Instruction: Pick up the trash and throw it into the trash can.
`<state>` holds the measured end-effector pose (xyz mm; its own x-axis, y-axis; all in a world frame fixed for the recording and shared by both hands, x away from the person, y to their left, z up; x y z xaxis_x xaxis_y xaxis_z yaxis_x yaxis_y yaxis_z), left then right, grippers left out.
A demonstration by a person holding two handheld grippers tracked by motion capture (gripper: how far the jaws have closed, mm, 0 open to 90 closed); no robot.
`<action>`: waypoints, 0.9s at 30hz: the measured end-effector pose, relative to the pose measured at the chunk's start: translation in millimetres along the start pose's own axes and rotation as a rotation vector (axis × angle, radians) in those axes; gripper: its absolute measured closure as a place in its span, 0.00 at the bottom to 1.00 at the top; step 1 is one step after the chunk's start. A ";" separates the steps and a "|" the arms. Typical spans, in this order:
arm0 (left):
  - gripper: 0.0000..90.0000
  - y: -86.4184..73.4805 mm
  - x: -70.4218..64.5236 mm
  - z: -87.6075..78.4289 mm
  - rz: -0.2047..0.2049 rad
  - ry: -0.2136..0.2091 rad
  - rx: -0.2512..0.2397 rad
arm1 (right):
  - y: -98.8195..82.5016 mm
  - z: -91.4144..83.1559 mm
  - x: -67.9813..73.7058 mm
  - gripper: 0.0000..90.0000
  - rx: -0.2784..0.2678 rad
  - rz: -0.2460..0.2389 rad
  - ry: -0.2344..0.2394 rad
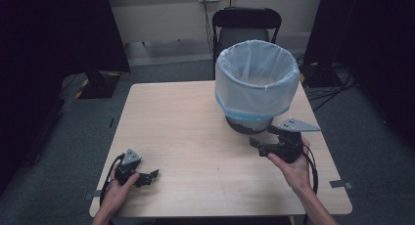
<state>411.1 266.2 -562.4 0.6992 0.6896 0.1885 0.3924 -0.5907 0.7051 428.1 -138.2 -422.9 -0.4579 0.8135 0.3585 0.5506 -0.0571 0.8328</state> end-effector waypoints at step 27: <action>0.10 -0.1 0.1 -0.1 0.001 0.000 0.001 | -105.6 27.4 -87.8 0.22 0.237 -0.003 -0.241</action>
<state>411.1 266.3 -562.4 0.7000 0.6886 0.1893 0.3920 -0.5920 0.7042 429.3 -187.8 -553.9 -0.2971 0.9286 0.2224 0.7096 0.0588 0.7021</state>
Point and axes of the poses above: each handheld gripper's, and its own axes: z roughly forward along the jaws, y roughly out of its top, x roughly to its left, the point moved 9 cm from there along z, roughly forward along the jaws, and after that the axes turned 15 degrees about z, right-handed, at the moved point
